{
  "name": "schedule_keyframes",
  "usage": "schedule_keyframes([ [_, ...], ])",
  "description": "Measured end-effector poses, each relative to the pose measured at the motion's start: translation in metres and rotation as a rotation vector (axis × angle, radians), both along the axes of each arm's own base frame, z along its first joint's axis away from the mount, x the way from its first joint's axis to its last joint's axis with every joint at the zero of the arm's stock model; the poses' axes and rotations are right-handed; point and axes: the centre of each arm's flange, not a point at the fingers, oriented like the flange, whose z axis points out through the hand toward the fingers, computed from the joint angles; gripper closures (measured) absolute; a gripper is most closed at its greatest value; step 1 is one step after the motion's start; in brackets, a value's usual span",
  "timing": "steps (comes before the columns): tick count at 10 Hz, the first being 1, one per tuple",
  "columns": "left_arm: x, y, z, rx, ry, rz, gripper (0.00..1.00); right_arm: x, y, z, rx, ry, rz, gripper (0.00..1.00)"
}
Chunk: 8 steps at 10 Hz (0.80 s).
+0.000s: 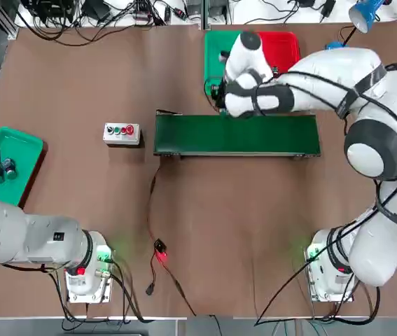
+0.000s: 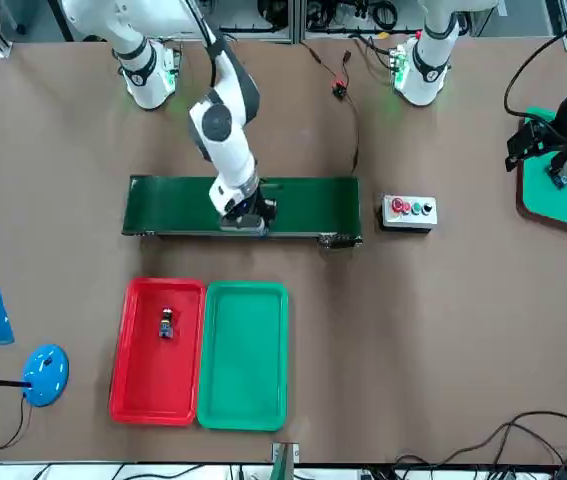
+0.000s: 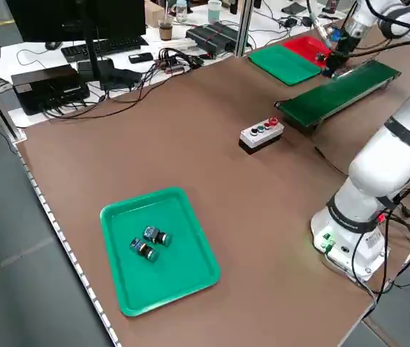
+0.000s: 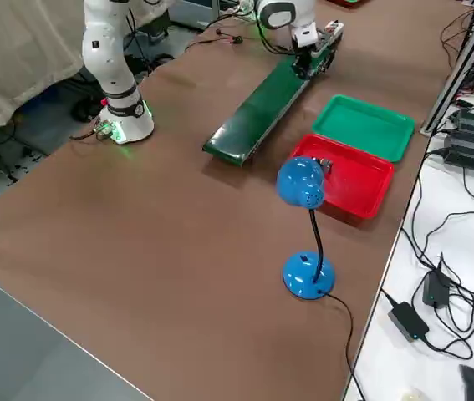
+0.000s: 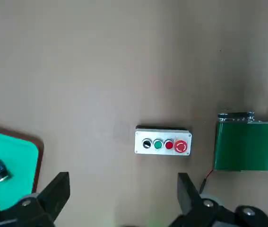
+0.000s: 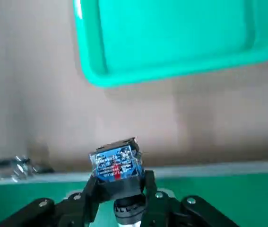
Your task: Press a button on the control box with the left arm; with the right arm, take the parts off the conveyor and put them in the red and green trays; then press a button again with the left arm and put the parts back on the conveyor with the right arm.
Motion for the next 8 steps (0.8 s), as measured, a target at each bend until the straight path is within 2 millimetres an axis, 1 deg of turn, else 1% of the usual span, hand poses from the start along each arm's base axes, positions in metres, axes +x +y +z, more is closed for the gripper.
schedule_keyframes([
  [1, 0.000, 0.000, 0.000, 0.000, 0.000, 0.000, 0.00, 0.022, -0.010, 0.007, -0.009, -0.037, -0.010, 0.59],
  [2, 0.000, 0.000, 0.000, 0.000, 0.001, 0.000, 0.00, 0.046, -0.023, 0.007, -0.030, -0.068, -0.016, 0.59],
  [3, 0.000, 0.000, -0.001, 0.000, 0.002, 0.000, 0.00, 0.069, -0.039, 0.000, -0.054, -0.088, -0.011, 0.59],
  [4, 0.000, 0.000, -0.001, 0.000, 0.002, 0.001, 0.00, 0.086, -0.053, -0.012, -0.074, -0.094, 0.001, 0.59],
  [5, 0.000, 0.000, -0.001, 0.000, 0.003, 0.001, 0.00, 0.098, -0.063, -0.026, -0.088, -0.092, 0.013, 0.59],
  [6, 0.000, 0.000, -0.001, 0.000, 0.003, 0.001, 0.00, 0.109, -0.067, -0.038, -0.094, -0.095, 0.020, 0.59],
  [8, 0.000, 0.000, -0.001, 0.000, 0.003, 0.001, 0.00, 0.124, -0.065, -0.057, -0.088, -0.114, 0.020, 0.59],
])
